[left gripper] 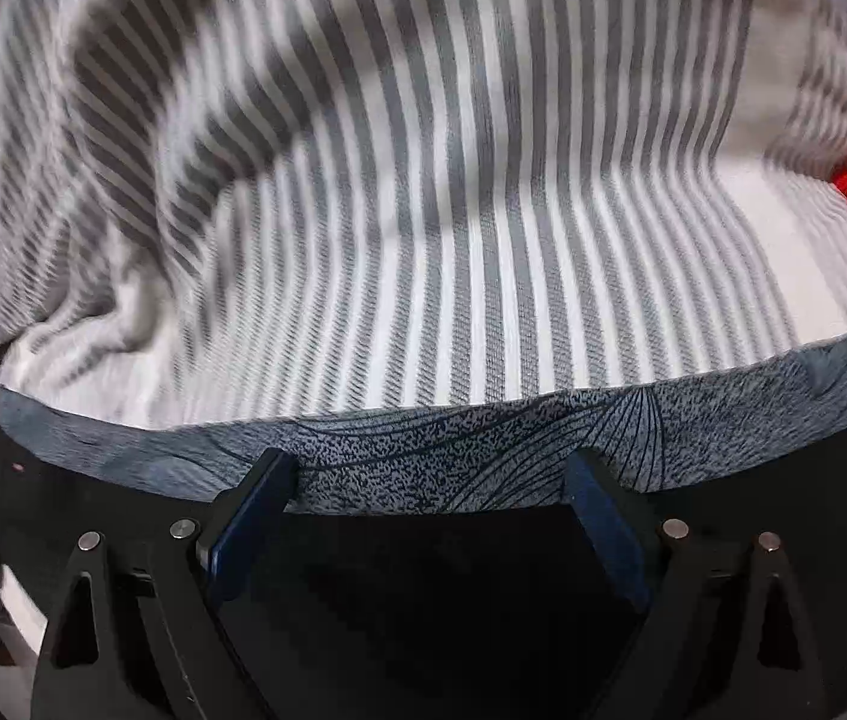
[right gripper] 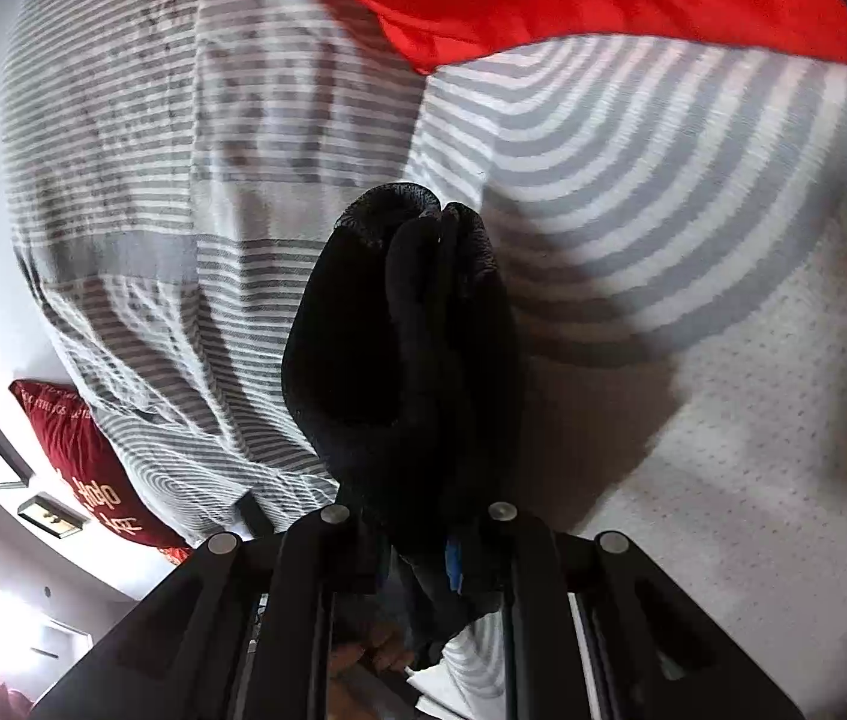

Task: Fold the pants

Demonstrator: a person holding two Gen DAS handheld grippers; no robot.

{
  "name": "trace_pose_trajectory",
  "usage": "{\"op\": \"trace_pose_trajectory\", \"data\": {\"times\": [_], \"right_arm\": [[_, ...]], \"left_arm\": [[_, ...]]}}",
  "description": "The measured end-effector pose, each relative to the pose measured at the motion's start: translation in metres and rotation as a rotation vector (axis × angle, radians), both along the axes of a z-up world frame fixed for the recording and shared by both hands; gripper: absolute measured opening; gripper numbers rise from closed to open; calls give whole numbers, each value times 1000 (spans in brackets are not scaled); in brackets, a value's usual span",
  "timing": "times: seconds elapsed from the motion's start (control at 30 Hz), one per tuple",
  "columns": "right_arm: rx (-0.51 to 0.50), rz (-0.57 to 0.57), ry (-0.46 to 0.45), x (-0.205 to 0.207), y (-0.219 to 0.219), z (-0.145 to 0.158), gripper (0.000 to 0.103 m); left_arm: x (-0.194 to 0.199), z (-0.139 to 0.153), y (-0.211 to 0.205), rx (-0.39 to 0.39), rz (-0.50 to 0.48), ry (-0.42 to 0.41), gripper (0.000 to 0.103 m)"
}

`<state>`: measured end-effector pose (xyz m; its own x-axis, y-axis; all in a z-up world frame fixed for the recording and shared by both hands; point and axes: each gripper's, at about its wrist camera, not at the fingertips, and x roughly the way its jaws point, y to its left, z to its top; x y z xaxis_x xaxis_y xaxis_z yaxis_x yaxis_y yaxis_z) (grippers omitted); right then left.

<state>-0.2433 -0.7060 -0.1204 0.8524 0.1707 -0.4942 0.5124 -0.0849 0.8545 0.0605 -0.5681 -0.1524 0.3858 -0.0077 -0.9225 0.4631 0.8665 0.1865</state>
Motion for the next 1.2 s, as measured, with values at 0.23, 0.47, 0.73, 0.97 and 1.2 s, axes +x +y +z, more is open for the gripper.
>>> {"op": "trace_pose_trajectory", "data": {"times": [0.23, 0.47, 0.73, 0.97, 1.2], "right_arm": [[-33, 43, -65, 24, 8, 29, 14], [-95, 146, -100, 67, 31, 70, 14], [-200, 346, -68, 148, 100, 100, 15], [-325, 629, 66, 231, 201, 73, 15], [-441, 832, 284, 271, 282, 17, 21]], "left_arm": [[13, 2, 10, -59, 3, 36, 94], [30, 23, 48, -135, 22, 49, 93], [50, 56, 129, -202, 83, 11, 94], [64, 59, 228, -155, 197, -11, 94], [61, 42, 314, -96, 301, 21, 94]]}}
